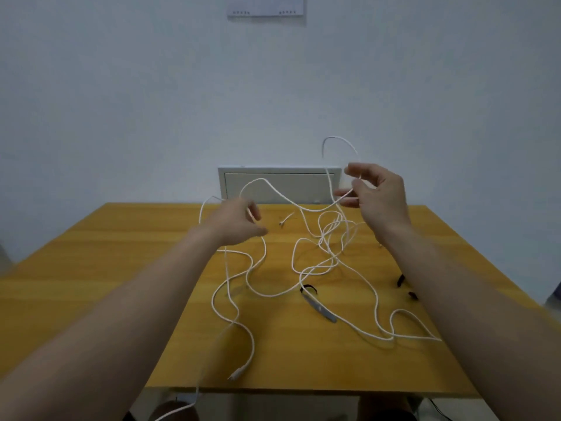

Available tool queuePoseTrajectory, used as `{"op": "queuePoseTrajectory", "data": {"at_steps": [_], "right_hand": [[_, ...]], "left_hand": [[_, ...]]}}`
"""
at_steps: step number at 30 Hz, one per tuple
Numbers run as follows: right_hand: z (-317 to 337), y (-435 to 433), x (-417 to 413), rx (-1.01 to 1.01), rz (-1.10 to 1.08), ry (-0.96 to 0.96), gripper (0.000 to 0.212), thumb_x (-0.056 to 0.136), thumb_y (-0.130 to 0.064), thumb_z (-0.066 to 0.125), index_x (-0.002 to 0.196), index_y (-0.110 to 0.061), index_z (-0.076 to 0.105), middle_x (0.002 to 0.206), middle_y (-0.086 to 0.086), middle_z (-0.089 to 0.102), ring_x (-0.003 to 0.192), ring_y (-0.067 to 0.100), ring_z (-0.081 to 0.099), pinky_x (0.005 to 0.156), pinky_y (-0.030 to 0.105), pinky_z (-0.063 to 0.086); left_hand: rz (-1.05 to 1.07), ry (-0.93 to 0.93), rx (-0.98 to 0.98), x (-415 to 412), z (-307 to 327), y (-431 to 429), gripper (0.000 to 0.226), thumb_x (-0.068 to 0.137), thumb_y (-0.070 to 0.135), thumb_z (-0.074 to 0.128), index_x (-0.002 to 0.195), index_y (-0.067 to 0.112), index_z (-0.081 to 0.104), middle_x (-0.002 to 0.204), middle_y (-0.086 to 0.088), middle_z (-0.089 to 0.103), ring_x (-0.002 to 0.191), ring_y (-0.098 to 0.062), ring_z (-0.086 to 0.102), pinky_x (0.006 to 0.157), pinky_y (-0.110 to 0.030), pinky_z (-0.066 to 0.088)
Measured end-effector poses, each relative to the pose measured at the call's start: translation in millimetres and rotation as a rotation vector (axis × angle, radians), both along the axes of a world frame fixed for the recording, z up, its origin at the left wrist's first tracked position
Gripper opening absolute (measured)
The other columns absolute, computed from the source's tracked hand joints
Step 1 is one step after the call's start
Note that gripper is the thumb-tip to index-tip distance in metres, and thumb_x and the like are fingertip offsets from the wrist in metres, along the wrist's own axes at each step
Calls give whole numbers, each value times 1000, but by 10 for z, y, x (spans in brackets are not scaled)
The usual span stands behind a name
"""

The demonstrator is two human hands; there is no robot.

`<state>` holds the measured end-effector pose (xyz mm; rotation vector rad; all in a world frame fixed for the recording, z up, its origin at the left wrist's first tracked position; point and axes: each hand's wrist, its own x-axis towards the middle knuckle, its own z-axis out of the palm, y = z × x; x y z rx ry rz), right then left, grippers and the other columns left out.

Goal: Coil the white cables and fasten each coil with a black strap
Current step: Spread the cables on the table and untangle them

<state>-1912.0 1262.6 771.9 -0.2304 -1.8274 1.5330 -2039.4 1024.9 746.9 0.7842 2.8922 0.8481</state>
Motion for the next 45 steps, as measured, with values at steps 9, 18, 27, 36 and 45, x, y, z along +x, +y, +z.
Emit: {"op": "queuePoseTrajectory", "data": {"at_steps": [9, 18, 27, 36, 45], "right_hand": [[-488, -173, -60, 458, 35, -528, 70, 88, -21, 73, 152, -24, 44, 117, -1, 69, 84, 22, 73, 83, 49, 61], [-912, -1077, 56, 658, 562, -934, 36, 90, -43, 74, 103, -10, 65, 81, 11, 77, 57, 20, 71, 54, 28, 52], [-1328, -1439, -58, -360, 595, -834, 36, 104, -34, 40, 118, -7, 60, 94, 17, 72, 75, 33, 71, 60, 34, 59], [-1204, -1357, -30, -749, 707, -507, 29, 102, -30, 46, 112, -8, 62, 112, 20, 75, 101, 36, 70, 89, 45, 54], [-946, -1043, -67, -566, 397, -339, 41, 109, -35, 35, 105, -9, 67, 55, -5, 23, 40, 8, 18, 38, 22, 14]], "left_hand": [[60, -376, -577, 243, -704, -365, 47, 65, 41, 93, 93, 10, 71, 79, -6, 76, 64, -22, 72, 63, -34, 63], [82, -432, 136, 279, -625, -429, 9, 87, -5, 69, 89, 4, 66, 82, -14, 71, 54, -16, 68, 51, -25, 56], [-157, -532, 208, 392, -707, -537, 28, 87, -13, 65, 95, 11, 53, 89, -13, 73, 67, -16, 66, 54, -21, 52], [168, -373, -186, 435, -1034, -618, 48, 63, 38, 96, 89, 16, 62, 87, -6, 71, 63, -22, 69, 56, -30, 59], [313, -164, -288, 291, -1049, -749, 28, 85, 16, 58, 113, 16, 63, 123, -12, 65, 112, -32, 63, 91, -37, 56]]}}
